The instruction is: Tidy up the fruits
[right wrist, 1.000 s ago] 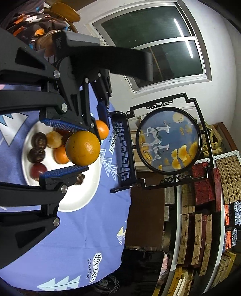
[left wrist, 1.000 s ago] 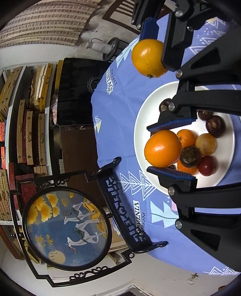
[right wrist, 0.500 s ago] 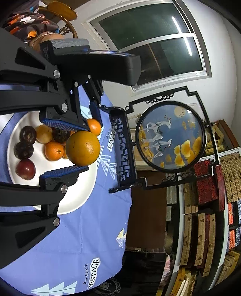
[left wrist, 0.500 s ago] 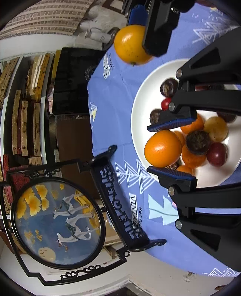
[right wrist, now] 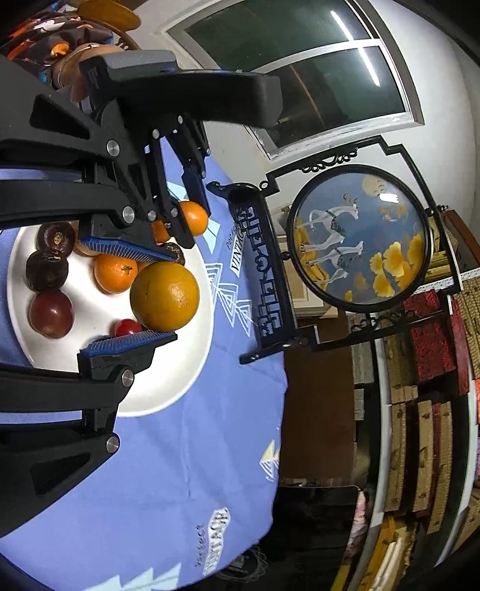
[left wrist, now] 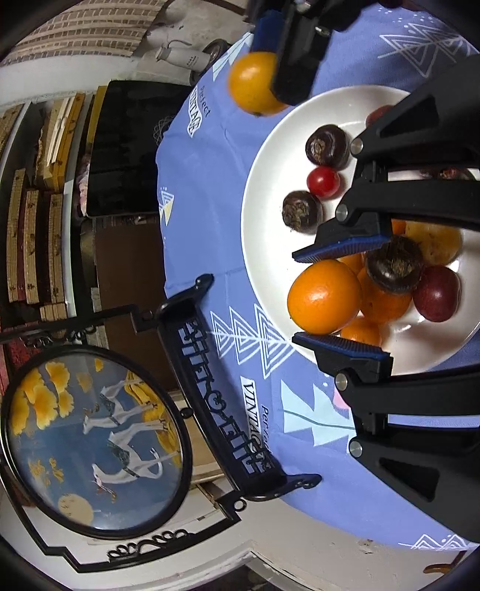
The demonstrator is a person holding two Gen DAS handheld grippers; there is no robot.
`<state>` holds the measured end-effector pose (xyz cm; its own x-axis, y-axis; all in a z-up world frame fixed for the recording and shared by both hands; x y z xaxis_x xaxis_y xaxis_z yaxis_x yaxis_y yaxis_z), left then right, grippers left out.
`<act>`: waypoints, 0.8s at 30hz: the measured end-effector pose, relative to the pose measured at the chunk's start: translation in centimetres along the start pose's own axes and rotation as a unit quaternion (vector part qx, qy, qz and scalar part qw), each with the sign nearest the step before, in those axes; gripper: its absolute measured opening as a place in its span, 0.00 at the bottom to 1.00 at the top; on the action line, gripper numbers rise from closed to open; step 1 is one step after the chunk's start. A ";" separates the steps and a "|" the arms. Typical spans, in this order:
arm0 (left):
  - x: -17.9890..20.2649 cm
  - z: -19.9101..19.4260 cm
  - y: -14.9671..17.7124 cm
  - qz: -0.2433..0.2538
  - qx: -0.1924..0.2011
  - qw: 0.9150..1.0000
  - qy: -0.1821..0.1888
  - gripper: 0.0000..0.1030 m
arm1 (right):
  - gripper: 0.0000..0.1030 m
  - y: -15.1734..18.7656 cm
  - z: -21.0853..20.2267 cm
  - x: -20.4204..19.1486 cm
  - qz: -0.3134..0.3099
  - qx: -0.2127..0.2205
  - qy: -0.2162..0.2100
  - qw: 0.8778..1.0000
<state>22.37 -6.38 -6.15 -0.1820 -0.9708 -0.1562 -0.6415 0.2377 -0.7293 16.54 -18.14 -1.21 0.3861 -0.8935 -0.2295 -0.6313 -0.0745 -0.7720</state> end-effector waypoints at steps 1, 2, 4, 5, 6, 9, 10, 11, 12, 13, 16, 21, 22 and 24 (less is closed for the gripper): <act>-0.2 0.0 0.0 -0.003 0.001 1.000 -0.002 0.38 | 0.40 0.1 0.1 0.1 0.003 0.003 -0.001 1.000; -0.3 -0.1 -0.1 -0.004 0.003 1.000 -0.005 0.41 | 0.49 0.1 0.2 0.2 0.004 0.004 0.000 1.000; -0.5 -0.3 -0.1 -0.007 0.009 1.000 -0.010 0.58 | 0.55 0.1 -0.1 0.4 0.004 0.012 0.005 1.000; -0.5 -0.5 -0.2 -0.008 0.014 1.000 -0.011 0.60 | 0.56 -0.1 -0.3 0.5 0.004 0.018 0.007 1.000; -0.5 -0.6 -0.2 -0.008 0.016 1.000 -0.011 0.61 | 0.56 -0.2 -0.6 0.6 0.006 0.024 0.007 1.000; -0.4 -0.9 -0.3 -0.007 0.020 1.000 -0.005 0.66 | 0.62 -0.3 -1.0 0.9 0.013 0.031 0.008 0.999; -0.4 -0.9 -0.3 -0.008 0.021 1.000 -0.003 0.67 | 0.64 -0.3 -1.0 0.9 0.013 0.031 0.010 0.999; -0.4 -1.1 -0.4 -0.008 0.023 1.000 -0.001 0.68 | 0.66 -0.2 -1.0 0.9 0.014 0.031 0.011 0.999; -0.4 -1.2 -0.4 -0.009 0.025 1.000 0.000 0.70 | 0.67 -0.2 -1.0 0.8 0.015 0.030 0.008 0.999; -0.4 -1.4 -0.5 -0.009 0.029 1.000 -0.001 0.74 | 0.67 -0.2 -1.1 0.8 0.016 0.029 0.007 0.999; -0.6 -2.8 -0.7 -0.009 0.056 0.998 -0.012 0.88 | 0.67 -0.3 -1.9 0.5 0.018 0.038 0.008 0.999; -0.7 -6.9 -0.6 -0.005 0.109 0.994 -0.016 0.94 | 0.73 1.1 -5.3 0.1 0.024 0.065 0.014 0.998; -0.7 -7.4 -0.4 -0.007 0.113 0.993 -0.011 0.94 | 0.74 1.6 -5.9 0.1 0.024 0.065 0.016 0.997; -0.8 -8.8 0.1 -0.015 0.122 0.992 0.001 0.95 | 0.74 2.8 -7.0 -0.1 0.026 0.064 0.018 0.997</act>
Point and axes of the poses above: each gripper's, at about its wrist camera, not at the fingertips, and z roughly the way its jaws point, x to its right, y to its underside, the point moved 6 cm from there along z, roughly the way its jaws point, and after that the axes turned 4 degrees about -x, right-handed, at the moved point
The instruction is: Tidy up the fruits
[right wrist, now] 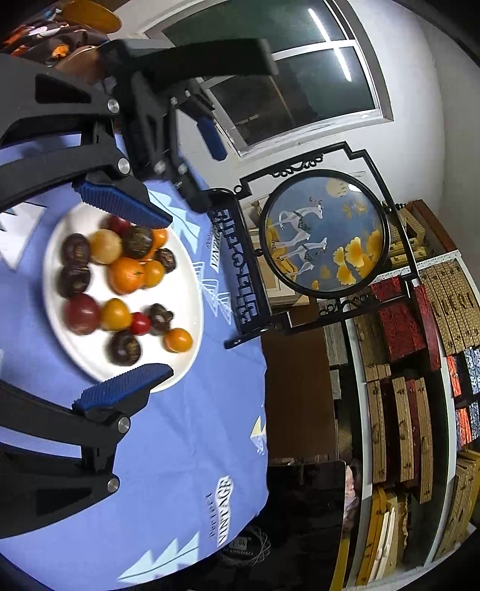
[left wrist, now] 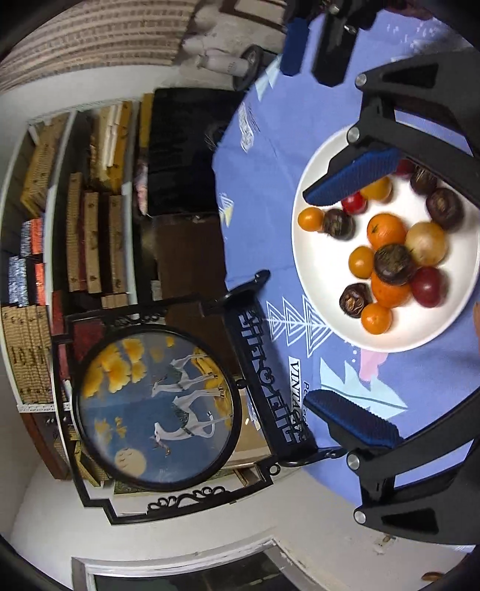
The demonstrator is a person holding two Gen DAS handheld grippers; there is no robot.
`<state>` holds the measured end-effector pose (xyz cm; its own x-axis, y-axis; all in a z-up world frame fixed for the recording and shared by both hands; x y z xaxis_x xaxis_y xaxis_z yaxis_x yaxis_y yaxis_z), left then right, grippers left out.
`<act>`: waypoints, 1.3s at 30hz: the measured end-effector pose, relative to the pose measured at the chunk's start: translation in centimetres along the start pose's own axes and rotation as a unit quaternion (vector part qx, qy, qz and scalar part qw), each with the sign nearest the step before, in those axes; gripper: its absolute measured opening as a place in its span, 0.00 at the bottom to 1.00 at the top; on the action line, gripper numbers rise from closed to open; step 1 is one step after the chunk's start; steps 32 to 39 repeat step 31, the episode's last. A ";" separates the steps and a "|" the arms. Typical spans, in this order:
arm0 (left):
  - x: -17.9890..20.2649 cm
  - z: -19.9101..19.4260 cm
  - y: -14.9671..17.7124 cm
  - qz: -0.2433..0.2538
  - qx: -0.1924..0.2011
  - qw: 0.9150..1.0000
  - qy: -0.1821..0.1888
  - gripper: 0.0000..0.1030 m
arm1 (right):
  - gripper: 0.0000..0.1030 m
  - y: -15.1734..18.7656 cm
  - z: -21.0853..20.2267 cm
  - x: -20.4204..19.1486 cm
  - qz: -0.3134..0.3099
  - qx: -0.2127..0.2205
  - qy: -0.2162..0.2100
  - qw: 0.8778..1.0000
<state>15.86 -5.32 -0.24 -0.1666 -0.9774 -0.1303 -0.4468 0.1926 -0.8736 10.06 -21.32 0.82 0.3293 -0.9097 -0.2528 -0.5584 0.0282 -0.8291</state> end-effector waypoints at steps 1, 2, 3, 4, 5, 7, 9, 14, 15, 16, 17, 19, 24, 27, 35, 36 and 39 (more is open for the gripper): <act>0.0 -0.8 0.1 -0.006 0.003 1.000 0.007 0.95 | 0.74 0.5 -0.6 -0.1 0.003 -0.001 0.000 1.000; 0.0 -1.4 0.2 -0.012 0.006 1.000 0.013 0.95 | 0.74 0.9 -1.0 -0.2 0.004 -0.002 0.001 1.000; 0.1 -1.8 0.3 -0.015 0.007 1.000 0.016 0.95 | 0.74 1.3 -1.4 -0.4 0.005 -0.004 0.001 1.000; 0.0 -2.4 0.5 -0.020 0.009 1.000 0.018 0.95 | 0.74 1.7 -1.7 -0.6 0.003 -0.006 0.001 1.000; 0.0 -3.0 0.7 -0.024 0.011 0.999 0.020 0.95 | 0.74 2.0 -2.1 -1.0 -0.001 -0.007 0.002 1.000; 0.0 -3.9 0.9 -0.026 0.014 0.999 0.020 0.95 | 0.74 2.4 -2.9 -2.0 -0.013 -0.005 0.004 1.000; 0.0 -4.8 1.1 -0.026 0.014 0.999 0.016 0.95 | 0.74 2.6 -3.7 -3.2 -0.027 0.002 0.006 1.000; -0.5 -7.1 1.5 -0.028 0.026 0.999 -0.011 0.94 | 0.74 2.5 -5.4 -5.4 -0.062 0.029 0.036 0.997; -0.5 -7.3 1.5 -0.027 0.026 0.999 -0.017 0.94 | 0.74 2.5 -5.6 -5.6 -0.067 0.032 0.046 0.996; -0.7 -7.6 1.6 -0.028 0.025 0.999 -0.018 0.94 | 0.74 2.6 -5.6 -5.8 -0.068 0.031 0.048 0.996; -0.8 -7.8 1.7 -0.029 0.025 0.999 -0.018 0.94 | 0.74 2.6 -5.6 -6.0 -0.068 0.030 0.046 0.996; -1.1 -8.2 1.7 -0.036 0.025 0.999 -0.018 0.94 | 0.74 2.9 -5.7 -6.5 -0.070 0.026 0.041 0.996; -1.7 -8.5 1.7 -0.047 0.011 0.999 -0.008 0.95 | 0.79 3.7 -5.8 -7.8 -0.093 0.024 0.052 0.994; -2.2 -9.0 1.8 -0.062 0.015 0.998 -0.007 0.95 | 0.81 3.9 -6.3 -8.2 -0.098 0.029 0.052 0.993; -2.2 -9.5 1.7 -0.062 0.023 0.998 -0.002 0.95 | 0.82 3.8 -6.5 -8.4 -0.094 0.033 0.055 0.993; -2.2 -9.5 1.7 -0.062 0.023 0.998 -0.002 0.95 | 0.82 3.8 -6.5 -8.4 -0.094 0.033 0.055 0.993; -2.2 -9.5 1.7 -0.062 0.023 0.998 -0.002 0.95 | 0.82 3.8 -6.5 -8.4 -0.094 0.033 0.055 0.993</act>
Point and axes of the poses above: each gripper's, at about its wrist camera, not at the fingertips, and z roughly the way its jaws point, x to its right, y to its underside, the point moved 6 cm from there along z, roughly the way its jaws point, and after that the axes turned 4 degrees about -x, right-handed, at the moved point
